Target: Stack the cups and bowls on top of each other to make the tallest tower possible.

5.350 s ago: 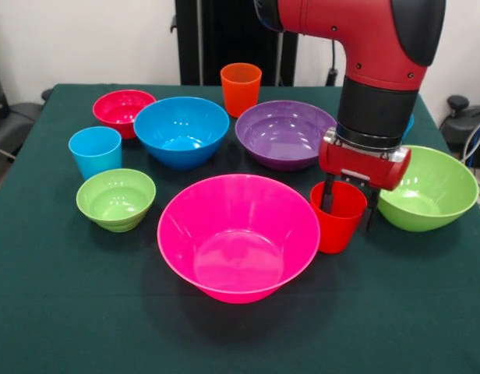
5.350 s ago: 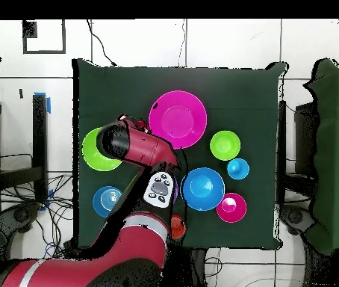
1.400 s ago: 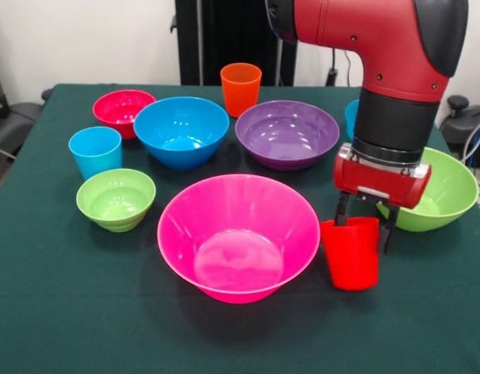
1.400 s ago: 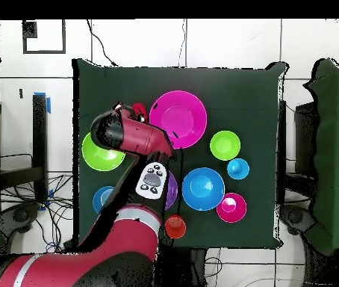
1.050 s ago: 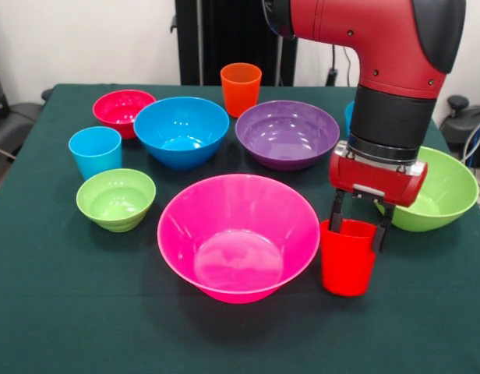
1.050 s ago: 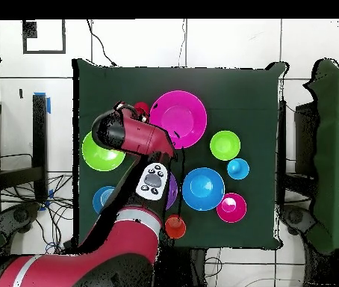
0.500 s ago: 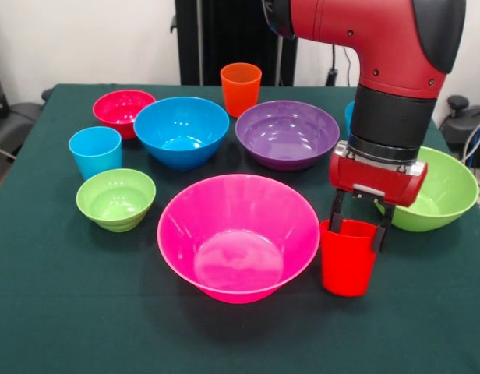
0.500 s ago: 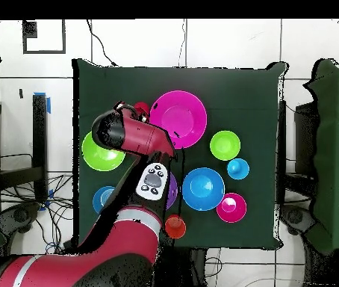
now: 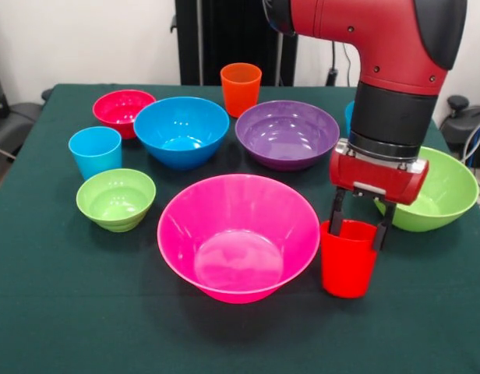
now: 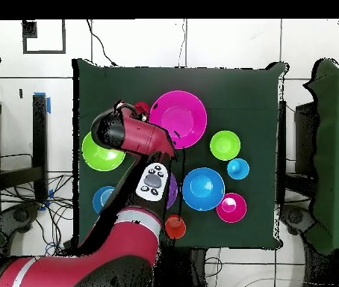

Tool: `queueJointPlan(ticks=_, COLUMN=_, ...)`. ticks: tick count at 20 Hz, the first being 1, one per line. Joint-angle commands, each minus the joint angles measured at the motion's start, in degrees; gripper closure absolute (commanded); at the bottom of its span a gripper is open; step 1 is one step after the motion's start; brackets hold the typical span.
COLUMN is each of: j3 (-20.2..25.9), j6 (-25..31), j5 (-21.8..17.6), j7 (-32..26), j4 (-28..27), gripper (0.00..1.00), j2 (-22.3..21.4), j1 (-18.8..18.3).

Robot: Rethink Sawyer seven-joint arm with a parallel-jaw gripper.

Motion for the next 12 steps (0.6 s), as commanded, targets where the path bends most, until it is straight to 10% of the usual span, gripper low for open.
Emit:
queueJointPlan(ticks=1, j3=2.78, j6=2.4, j5=-3.03, j7=5.74, j4=0.2, gripper=0.0, j2=-0.15, j1=0.22)
queueJointPlan(ticks=12, j3=3.51, j6=0.47, j5=-3.47, j7=5.2, j4=-0.13, gripper=0.0, j2=-0.3, j1=-0.46)
